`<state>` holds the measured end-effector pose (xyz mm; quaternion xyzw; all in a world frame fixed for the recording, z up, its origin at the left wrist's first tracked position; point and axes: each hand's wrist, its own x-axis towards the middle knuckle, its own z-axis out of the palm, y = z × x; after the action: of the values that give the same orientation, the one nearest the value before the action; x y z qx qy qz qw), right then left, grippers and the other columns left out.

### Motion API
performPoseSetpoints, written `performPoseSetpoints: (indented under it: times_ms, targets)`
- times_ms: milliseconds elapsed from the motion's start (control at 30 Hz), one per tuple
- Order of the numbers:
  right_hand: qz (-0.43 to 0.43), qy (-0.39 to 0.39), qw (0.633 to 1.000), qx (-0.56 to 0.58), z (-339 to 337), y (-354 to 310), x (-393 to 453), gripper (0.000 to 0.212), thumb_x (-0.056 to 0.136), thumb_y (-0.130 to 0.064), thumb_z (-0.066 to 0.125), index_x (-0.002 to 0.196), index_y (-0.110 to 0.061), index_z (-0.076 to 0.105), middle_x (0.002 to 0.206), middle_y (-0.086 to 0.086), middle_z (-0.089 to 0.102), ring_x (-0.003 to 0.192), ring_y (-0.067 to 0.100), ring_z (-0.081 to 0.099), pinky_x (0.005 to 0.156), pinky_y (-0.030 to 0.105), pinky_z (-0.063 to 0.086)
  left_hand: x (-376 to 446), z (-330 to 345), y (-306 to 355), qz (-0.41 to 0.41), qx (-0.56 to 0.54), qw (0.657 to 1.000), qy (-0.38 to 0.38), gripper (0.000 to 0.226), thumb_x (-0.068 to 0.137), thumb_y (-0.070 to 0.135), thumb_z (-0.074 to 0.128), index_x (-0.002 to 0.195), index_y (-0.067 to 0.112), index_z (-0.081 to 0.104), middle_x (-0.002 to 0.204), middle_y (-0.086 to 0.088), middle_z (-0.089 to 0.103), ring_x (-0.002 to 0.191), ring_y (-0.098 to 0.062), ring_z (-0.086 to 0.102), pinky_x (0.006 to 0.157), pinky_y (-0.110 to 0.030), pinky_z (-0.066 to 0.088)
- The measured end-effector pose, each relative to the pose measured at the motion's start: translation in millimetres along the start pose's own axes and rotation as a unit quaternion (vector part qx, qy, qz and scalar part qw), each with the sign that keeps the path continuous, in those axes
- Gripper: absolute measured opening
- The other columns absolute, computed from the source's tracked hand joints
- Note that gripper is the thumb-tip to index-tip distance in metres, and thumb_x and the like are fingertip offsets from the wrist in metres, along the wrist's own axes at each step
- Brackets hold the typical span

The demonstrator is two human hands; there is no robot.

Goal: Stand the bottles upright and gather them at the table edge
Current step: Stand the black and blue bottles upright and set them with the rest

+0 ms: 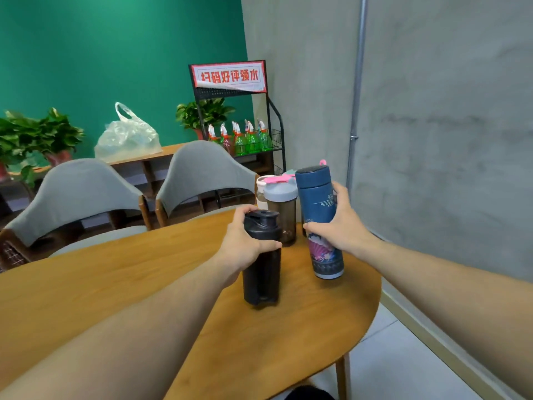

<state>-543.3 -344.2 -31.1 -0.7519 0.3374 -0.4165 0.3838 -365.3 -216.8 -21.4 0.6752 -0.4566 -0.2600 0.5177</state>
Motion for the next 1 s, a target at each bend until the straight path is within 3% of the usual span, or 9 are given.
performPoseSetpoints:
  times_ms: [133,233,367,533,733,867,1000]
  targets:
    - [0.008,0.026,1.000,-0.011,-27.7,20.2,1.5,0.101,0.072,-0.020,0.085,0.145,-0.038,0.018,0.111,-0.021,0.045,0.096,0.006,0.058,0.083,0.029,0.050,10.4,33.8,6.5,0.017,-0.001,1.000,-0.001,0.086,0.067,0.010,0.090,0.132,0.036,0.041,0.137,-0.002,0.048,0.122,-0.023,0.052,0.095,-0.035,0.049]
    - [0.019,0.029,0.999,-0.024,-43.9,32.6,7.1,0.102,0.074,-0.022,0.085,0.147,-0.039,0.016,0.118,-0.017,0.043,0.099,0.011,0.056,0.086,0.032,0.051,19.8,56.1,8.2,0.026,-0.001,1.000,0.011,0.085,0.065,0.013,0.090,0.131,0.038,0.042,0.136,-0.002,0.049,0.122,-0.022,0.052,0.100,-0.040,0.049]
    - [0.027,0.030,0.999,-0.019,-53.6,48.9,17.4,0.103,0.071,-0.025,0.086,0.145,-0.042,0.016,0.121,-0.013,0.045,0.107,0.014,0.055,0.093,0.041,0.052,32.5,80.9,6.1,0.026,0.030,0.998,0.038,0.084,0.051,0.037,0.089,0.116,0.060,0.041,0.131,0.005,0.054,0.125,-0.025,0.050,0.103,-0.051,0.045]
    - [0.037,0.032,0.999,0.016,-49.1,66.5,30.9,0.107,0.072,-0.018,0.086,0.148,-0.037,0.013,0.126,-0.011,0.045,0.112,0.013,0.052,0.093,0.041,0.051,46.2,96.9,-1.1,0.039,0.025,0.997,0.060,0.083,0.064,0.017,0.090,0.123,0.049,0.042,0.133,0.007,0.053,0.129,-0.025,0.046,0.105,-0.050,0.045]
    - [0.030,0.028,0.999,0.031,-39.5,83.0,46.2,0.107,0.072,-0.016,0.086,0.149,-0.032,0.013,0.127,-0.013,0.040,0.115,0.010,0.048,0.092,0.032,0.047,60.6,104.3,-4.9,0.054,0.036,0.995,0.074,0.085,0.064,0.011,0.090,0.122,0.047,0.039,0.134,0.002,0.052,0.128,-0.024,0.047,0.107,-0.048,0.043]
    - [0.032,0.029,0.999,0.020,-31.6,90.1,53.7,0.108,0.069,-0.022,0.088,0.147,-0.038,0.015,0.143,-0.003,0.042,0.125,0.017,0.048,0.102,0.044,0.047,64.0,107.5,-8.8,0.066,0.056,0.993,0.078,0.087,0.063,0.010,0.089,0.124,0.045,0.037,0.137,0.002,0.049,0.131,-0.022,0.045,0.110,-0.047,0.041]
    - [0.036,0.016,0.999,0.014,-29.0,91.4,60.8,0.110,0.069,-0.022,0.088,0.147,-0.037,0.013,0.147,0.002,0.040,0.125,0.018,0.048,0.102,0.044,0.047,65.6,107.8,-10.9,0.069,0.077,0.991,0.086,0.091,0.062,0.014,0.089,0.125,0.049,0.033,0.138,0.002,0.045,0.133,-0.022,0.040,0.110,-0.047,0.040]
